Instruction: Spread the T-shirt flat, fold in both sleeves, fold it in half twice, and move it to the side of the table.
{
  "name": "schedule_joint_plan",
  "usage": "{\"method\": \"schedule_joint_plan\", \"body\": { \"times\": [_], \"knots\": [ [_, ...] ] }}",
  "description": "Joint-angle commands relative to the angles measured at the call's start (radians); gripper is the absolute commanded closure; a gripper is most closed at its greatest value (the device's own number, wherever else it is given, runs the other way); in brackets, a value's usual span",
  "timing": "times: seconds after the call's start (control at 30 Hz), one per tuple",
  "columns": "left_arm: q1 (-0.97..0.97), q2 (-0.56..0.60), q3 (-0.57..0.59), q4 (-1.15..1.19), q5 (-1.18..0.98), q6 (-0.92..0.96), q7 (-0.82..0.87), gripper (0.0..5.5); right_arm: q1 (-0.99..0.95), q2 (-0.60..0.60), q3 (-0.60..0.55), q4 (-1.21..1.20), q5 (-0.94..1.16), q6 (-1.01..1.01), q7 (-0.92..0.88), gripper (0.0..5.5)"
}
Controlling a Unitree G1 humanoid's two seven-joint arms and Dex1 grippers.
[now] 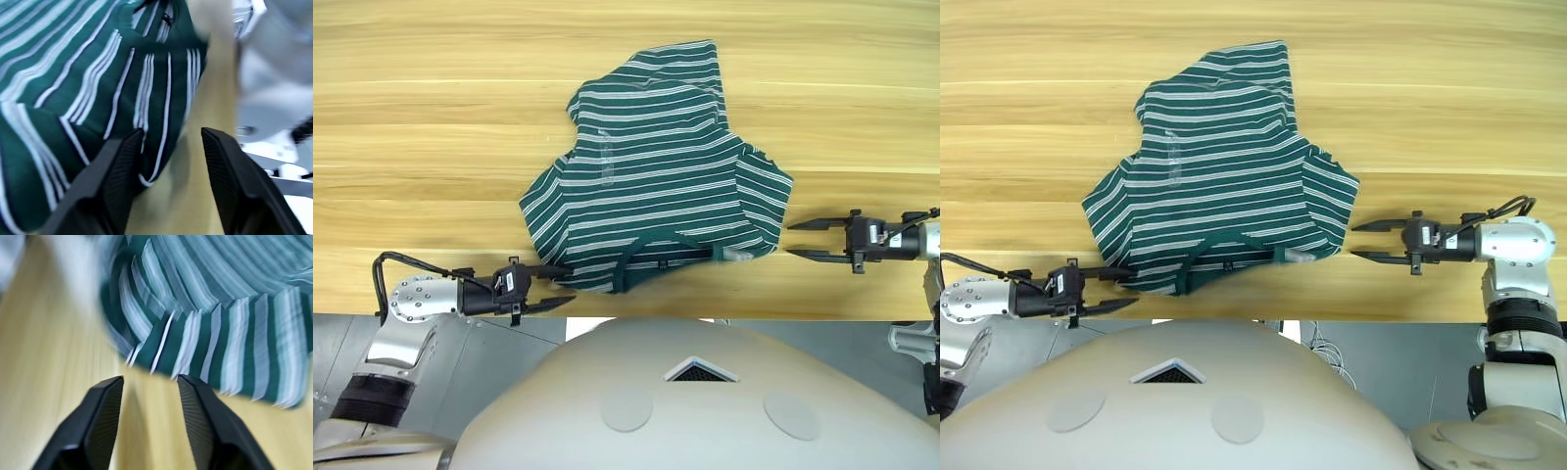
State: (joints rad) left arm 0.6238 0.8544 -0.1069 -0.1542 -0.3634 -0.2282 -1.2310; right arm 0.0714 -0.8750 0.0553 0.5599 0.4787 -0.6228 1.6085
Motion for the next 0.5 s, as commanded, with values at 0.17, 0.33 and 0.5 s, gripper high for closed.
{"method": "schedule_joint_plan", "body": {
  "times": [0.17,0.33,0.5],
  "knots": [
    [-0.163,0.107,0.301,-0.018,-0.105,0.044,0.028,2.06,-0.217,-0.021,0.042,-0.134,0.301,0.25,0.005,2.69],
    [-0.647,-0.045,0.259,0.127,-0.037,0.112,0.263,1.86,-0.597,0.229,0.139,0.2,-0.086,0.27,-0.316,2.69],
    [-0.921,-0.4,-0.03,0.28,0.352,0.176,0.678,1.86,-0.89,0.461,0.232,0.521,-0.409,0.288,-0.722,2.69]
  ]
}}
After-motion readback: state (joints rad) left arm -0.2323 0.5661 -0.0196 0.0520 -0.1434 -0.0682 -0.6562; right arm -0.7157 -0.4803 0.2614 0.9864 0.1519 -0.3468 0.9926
